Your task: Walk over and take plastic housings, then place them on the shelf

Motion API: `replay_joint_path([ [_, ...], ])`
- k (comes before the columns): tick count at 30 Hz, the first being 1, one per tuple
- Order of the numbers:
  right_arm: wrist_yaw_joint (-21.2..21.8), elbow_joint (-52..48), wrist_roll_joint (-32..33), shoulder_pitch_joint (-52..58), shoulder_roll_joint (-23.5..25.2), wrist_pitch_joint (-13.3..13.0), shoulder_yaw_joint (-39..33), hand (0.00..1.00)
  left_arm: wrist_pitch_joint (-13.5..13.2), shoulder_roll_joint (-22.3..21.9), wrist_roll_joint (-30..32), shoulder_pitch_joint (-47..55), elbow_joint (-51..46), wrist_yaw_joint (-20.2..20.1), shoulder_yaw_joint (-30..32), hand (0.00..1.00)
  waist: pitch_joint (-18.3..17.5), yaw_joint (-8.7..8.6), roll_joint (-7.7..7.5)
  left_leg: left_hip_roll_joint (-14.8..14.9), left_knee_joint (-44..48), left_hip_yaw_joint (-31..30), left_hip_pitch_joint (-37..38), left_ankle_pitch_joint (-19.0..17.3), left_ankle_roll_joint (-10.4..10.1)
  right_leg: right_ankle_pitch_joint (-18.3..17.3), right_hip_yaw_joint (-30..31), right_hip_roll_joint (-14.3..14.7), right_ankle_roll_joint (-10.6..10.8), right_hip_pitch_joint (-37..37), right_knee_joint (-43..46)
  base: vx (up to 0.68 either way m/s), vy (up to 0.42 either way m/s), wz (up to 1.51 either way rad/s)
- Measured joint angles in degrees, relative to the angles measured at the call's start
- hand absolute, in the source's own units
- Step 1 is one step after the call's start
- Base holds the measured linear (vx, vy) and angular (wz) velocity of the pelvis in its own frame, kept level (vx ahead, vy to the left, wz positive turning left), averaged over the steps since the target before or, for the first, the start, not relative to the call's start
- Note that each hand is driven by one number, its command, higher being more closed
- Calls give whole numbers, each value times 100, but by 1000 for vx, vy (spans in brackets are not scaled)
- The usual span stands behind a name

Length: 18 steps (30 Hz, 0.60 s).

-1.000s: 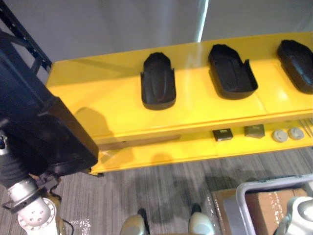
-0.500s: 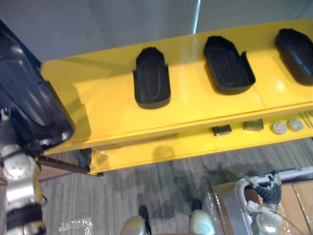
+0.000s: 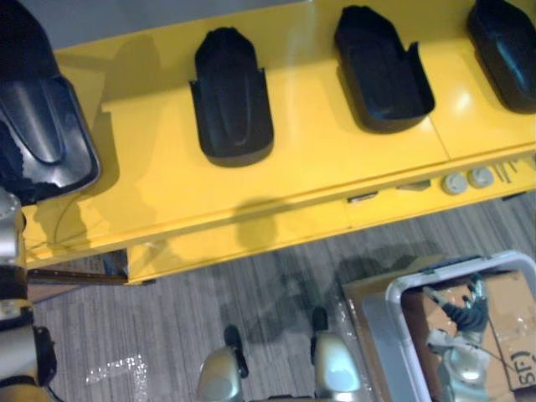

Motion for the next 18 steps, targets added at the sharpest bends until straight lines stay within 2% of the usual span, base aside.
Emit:
replay_joint_path([
  [3, 0, 16, -1, -28, -2, 0, 73, 0, 345, 101, 204, -85, 131, -455, -90, 100, 110, -53, -20, 84, 208, -9, -104, -80, -4, 0, 11, 18, 0, -29, 36, -57, 7, -1],
  [8, -5, 28, -1, -116, -52, -4, 166, 0, 560, 374, 661, -470, 332, -1016, -355, 100, 173, -99, -25, 116, 353, -54, -308, -106, 7, -6, 9, 79, -8, -178, 116, -74, -19, 2],
  [12, -9, 86, 2, -119, -73, -7, 166, 0, 618, 440, 890, -612, 570, -1242, -454, 100, 190, -96, 4, 154, 381, -49, -311, -107, 5, -13, 33, 119, -19, -206, 178, -45, -24, -3],
  [18, -9, 231, 172, -120, -186, -7, 222, 0, 624, 622, 1240, -721, 782, -1248, -592, 100, 211, -122, 39, 169, 379, -48, -343, -106, 5, -20, 38, 139, -27, -255, 228, -21, -12, -1],
])
